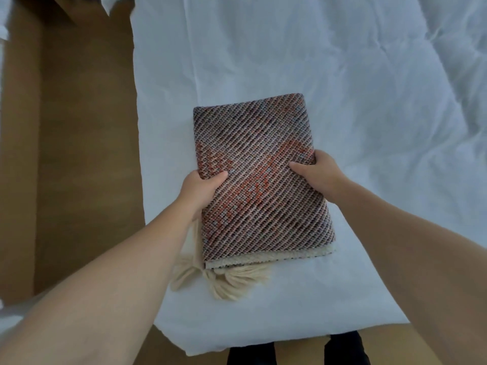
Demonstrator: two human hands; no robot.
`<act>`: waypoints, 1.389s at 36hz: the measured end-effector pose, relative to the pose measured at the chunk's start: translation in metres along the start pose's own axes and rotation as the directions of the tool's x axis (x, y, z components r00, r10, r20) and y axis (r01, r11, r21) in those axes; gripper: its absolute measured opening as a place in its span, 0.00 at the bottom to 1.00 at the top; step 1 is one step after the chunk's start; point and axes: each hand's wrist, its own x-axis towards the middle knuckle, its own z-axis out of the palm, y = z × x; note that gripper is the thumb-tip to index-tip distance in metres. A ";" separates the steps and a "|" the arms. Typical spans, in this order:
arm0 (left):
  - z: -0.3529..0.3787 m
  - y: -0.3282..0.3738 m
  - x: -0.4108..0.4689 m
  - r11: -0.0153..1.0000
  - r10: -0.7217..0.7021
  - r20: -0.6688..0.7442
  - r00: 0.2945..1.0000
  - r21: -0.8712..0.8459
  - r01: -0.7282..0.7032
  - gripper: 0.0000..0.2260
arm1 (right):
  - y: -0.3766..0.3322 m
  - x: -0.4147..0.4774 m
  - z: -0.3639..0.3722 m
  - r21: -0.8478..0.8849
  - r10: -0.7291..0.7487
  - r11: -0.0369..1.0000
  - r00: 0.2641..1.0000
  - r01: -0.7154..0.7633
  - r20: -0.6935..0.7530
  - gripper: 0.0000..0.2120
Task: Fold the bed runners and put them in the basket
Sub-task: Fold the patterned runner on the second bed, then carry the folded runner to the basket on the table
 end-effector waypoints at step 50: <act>0.569 0.258 -0.646 0.374 0.592 0.806 0.024 -0.248 -0.894 0.24 | 0.277 -0.657 -0.557 0.095 0.058 0.907 0.102 0.411 -0.993 0.14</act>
